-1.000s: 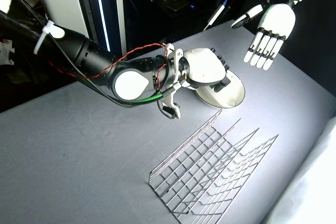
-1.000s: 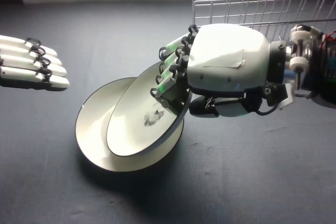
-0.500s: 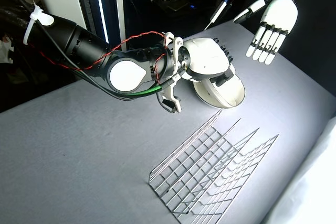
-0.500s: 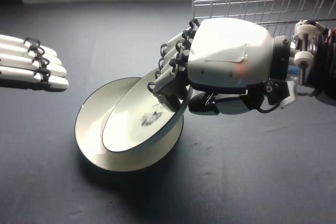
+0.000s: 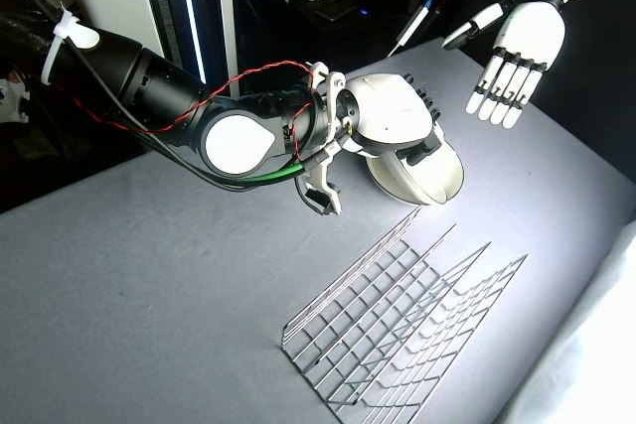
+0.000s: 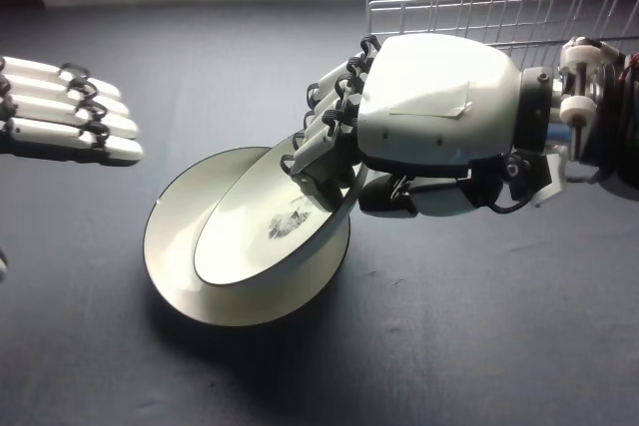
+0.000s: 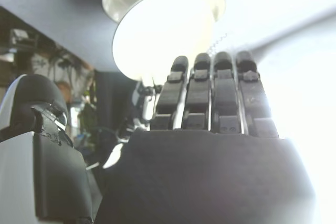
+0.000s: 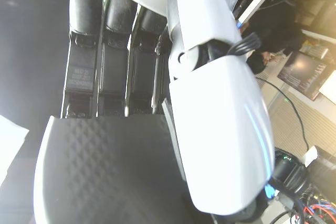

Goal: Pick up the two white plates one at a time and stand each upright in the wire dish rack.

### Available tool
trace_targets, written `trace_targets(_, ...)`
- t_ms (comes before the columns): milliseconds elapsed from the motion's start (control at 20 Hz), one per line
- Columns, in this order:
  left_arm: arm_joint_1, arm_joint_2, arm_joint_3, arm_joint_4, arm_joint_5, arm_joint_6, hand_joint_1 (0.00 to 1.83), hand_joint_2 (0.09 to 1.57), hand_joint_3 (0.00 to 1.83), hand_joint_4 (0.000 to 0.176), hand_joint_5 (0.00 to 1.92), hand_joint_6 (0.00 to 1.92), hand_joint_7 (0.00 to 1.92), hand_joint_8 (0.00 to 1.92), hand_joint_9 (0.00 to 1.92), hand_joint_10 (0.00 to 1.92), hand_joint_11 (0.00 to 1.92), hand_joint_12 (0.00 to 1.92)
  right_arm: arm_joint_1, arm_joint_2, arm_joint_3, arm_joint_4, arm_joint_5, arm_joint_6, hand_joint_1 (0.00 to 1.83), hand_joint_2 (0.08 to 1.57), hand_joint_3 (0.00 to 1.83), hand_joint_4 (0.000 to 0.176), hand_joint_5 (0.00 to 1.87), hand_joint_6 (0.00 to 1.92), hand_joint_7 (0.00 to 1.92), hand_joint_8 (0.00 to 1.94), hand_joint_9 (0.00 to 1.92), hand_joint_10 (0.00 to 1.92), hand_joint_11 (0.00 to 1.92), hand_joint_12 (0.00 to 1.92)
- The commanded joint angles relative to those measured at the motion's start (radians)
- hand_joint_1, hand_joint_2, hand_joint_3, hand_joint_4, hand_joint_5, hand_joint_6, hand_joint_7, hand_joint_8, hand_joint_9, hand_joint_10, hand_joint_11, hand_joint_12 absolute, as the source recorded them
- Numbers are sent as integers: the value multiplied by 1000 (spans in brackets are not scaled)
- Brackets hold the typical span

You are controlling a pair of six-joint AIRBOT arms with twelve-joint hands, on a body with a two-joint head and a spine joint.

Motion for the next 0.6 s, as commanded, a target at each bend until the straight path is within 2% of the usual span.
trace_targets(0, -22, -3, -3, -80, -53, -6, 0, 1044, 4, 0, 1, 0, 9, 3, 5, 2, 32, 48, 19, 5, -7, 58, 131, 1, 1371, 1136, 0, 0, 870, 1101, 925, 1071, 891, 1255, 705, 1451)
trace_targets(100, -45, -16, -28, -86, -32, -6, 0, 1038, 0, 0, 13, 5, 23, 8, 15, 5, 30, 50, 19, 5, -8, 68, 130, -1, 1369, 1144, 0, 0, 860, 1122, 916, 1084, 865, 1291, 691, 1460)
trace_targets(250, -47, -24, -110, -100, -28, 9, 0, 1045, 3, 0, 21, 7, 21, 5, 22, 7, 41, 58, 7, 6, -15, 68, 130, -1, 1365, 1153, 0, 0, 859, 1127, 916, 1102, 820, 1336, 632, 1508)
trace_targets(400, -3, -28, -173, -86, -43, 71, 0, 1037, 0, 0, 25, 4, 21, 2, 21, 2, 34, 61, -9, 11, -35, 68, 130, 0, 1365, 1152, 0, 0, 852, 1141, 912, 1105, 832, 1321, 651, 1479)
trace_targets(550, 58, -44, -197, -94, -32, 116, 0, 1034, 0, 0, 13, 5, 9, 3, 9, 3, 27, 62, -35, 18, -55, 67, 107, 7, 1367, 1145, 0, 0, 863, 1113, 906, 1093, 872, 1291, 673, 1454)
